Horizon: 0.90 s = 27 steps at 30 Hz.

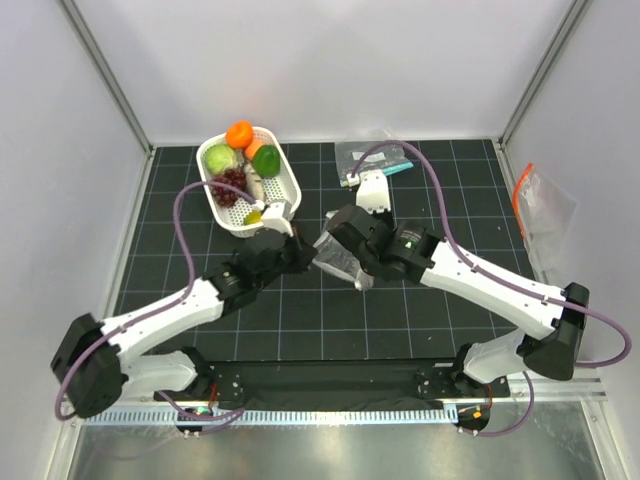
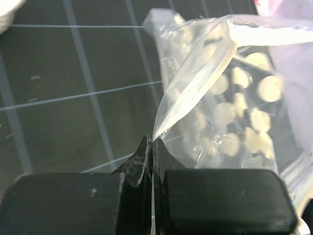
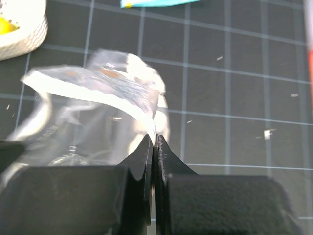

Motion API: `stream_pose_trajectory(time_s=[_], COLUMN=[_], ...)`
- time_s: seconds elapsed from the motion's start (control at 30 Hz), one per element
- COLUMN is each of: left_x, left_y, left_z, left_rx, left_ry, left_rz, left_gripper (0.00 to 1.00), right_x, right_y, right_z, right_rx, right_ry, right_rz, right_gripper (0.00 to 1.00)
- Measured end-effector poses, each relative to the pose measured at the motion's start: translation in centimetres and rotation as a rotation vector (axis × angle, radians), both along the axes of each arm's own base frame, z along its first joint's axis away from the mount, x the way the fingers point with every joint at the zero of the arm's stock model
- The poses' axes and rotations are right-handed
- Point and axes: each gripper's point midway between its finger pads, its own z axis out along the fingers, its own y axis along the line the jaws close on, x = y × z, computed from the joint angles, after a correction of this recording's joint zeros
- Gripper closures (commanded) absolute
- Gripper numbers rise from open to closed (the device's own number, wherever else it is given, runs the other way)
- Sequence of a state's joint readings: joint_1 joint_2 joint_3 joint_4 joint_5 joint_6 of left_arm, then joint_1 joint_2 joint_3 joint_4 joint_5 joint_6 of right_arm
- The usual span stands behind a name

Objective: Place the food in the zip-top bag and seal the zipper
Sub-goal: Open the zipper of the food storage bag.

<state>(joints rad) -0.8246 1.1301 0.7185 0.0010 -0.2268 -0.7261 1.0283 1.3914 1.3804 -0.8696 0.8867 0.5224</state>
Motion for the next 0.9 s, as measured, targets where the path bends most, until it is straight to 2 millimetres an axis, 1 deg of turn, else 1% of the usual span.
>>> stream_pose_trajectory(time_s=[0.07, 0.13, 0.2, 0.3, 0.37, 0.43, 0.5, 0.57, 0.67, 0.77, 0.9], left_x=[0.8, 1.6, 2.3, 3.0, 3.1, 3.4, 3.7, 4.4, 5.7, 7.3, 8.6], left_y=[-1.8, -3.4, -4.6, -5.4, -5.3, -5.0, -4.5, -3.9, -2.6, -1.7, -1.7], left_z=[-0.2, -0.6, -1.4, -3.1, -4.4, -5.1, -5.3, -5.3, -5.8, -6.9, -8.5], left_rx=[-0.009, -0.013, -0.009, 0.018, 0.047, 0.079, 0.097, 0.106, 0.121, 0.147, 0.165], left_ry=[0.014, 0.026, 0.037, 0.058, 0.074, 0.074, 0.066, 0.059, 0.063, 0.083, 0.122], left_rz=[-0.031, -0.055, -0.069, -0.072, -0.066, -0.058, -0.037, -0.008, 0.046, 0.096, 0.111], left_gripper=[1.00, 1.00, 1.00, 1.00, 1.00, 1.00, 1.00, 1.00, 1.00, 1.00, 1.00], right_x=[0.0, 0.0, 0.1, 1.0, 1.8, 2.8, 3.7, 4.4, 5.4, 6.4, 7.1], right_y=[-0.7, -1.5, -1.9, -1.7, -1.7, -1.9, -2.3, -2.8, -4.1, -5.4, -7.0], right_z=[1.1, 1.3, 0.6, -1.7, -3.5, -5.6, -7.3, -8.6, -9.2, -9.3, -9.1], right_rx=[-0.021, -0.065, -0.115, -0.197, -0.240, -0.271, -0.288, -0.286, -0.258, -0.234, -0.230], right_ry=[-0.014, -0.013, 0.006, 0.065, 0.115, 0.167, 0.211, 0.248, 0.275, 0.283, 0.289], right_rz=[-0.020, -0.033, -0.039, -0.033, -0.033, -0.040, -0.051, -0.061, -0.093, -0.131, -0.167], right_gripper=[0.99, 0.98, 0.98, 0.99, 0.99, 0.99, 0.99, 0.99, 0.99, 0.99, 0.99])
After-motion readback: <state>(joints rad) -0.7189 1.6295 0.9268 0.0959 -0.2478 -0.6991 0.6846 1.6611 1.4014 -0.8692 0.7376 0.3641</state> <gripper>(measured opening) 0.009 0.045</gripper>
